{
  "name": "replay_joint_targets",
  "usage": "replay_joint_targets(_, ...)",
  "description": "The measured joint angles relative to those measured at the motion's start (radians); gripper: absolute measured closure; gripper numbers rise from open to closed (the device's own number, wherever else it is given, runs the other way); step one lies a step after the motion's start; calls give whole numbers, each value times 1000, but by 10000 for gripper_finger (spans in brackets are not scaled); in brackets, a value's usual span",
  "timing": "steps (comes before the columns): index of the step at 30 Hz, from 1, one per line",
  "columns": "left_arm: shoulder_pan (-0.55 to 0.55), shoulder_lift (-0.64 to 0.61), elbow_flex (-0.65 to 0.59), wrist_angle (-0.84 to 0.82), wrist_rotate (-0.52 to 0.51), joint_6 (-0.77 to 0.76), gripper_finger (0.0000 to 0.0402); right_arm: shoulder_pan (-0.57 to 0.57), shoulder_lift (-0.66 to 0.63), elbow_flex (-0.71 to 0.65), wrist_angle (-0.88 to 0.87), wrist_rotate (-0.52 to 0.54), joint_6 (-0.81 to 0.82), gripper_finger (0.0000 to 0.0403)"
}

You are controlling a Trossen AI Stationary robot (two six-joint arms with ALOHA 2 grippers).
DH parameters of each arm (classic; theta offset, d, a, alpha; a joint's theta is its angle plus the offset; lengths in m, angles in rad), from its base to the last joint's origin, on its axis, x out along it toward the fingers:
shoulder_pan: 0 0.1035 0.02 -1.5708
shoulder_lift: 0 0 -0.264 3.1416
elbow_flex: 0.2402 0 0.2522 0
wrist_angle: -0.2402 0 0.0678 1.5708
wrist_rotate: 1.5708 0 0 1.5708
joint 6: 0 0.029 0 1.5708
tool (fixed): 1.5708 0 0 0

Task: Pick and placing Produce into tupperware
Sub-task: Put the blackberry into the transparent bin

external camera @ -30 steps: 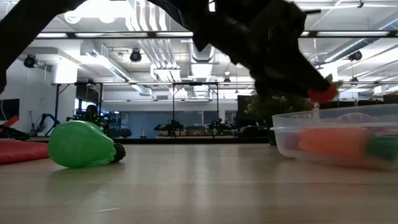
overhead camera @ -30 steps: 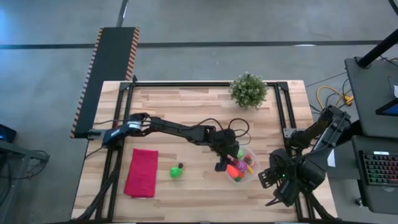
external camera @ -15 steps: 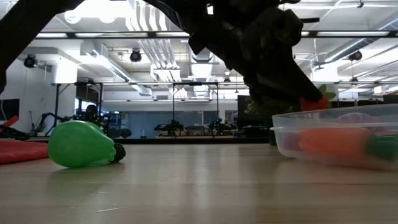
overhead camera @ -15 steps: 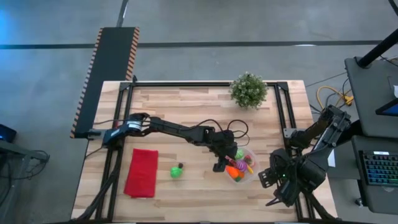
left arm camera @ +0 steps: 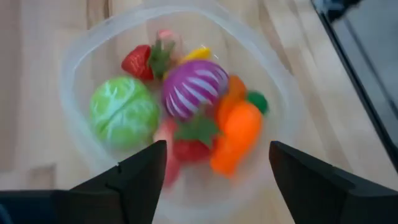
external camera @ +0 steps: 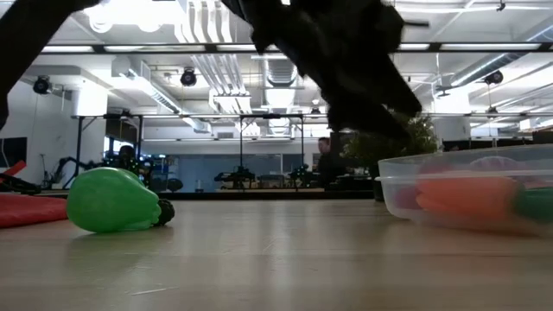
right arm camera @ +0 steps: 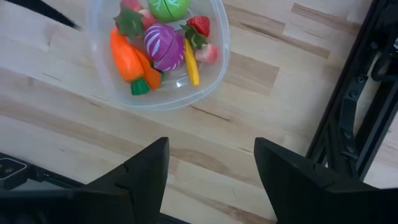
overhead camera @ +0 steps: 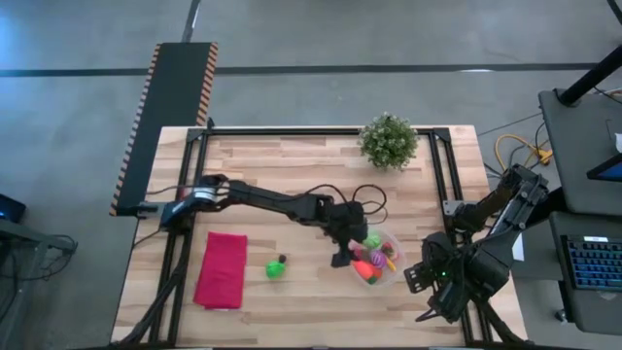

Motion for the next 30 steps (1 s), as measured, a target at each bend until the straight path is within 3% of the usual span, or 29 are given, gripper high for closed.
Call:
replay_joint_targets(4, -20, -111, -20, -194, -71, 125, 130, 0, 0, -1, -1, 6, -7, 174)
replay_joint_targets(8, -65, -257, -178, -267, -223, 166, 139, 0, -1, -2, -1, 24, -9, 174)
replay_joint_targets(15, -102, -565, -640, -222, -266, -195, 158, -1, -1, -5, -1, 53, -11, 174)
replay_joint_targets(21, -130, -810, -883, -188, -264, -324, 160, -19, -6, -5, -1, 80, -27, 174)
replay_joint_targets(26, -128, -862, -956, -88, -266, -437, 160, -53, -6, -5, -1, 81, -78, 174)
replay_joint_targets(30, -135, -807, -962, -68, -251, -448, 160, -79, -6, -5, -1, 81, -117, 174)
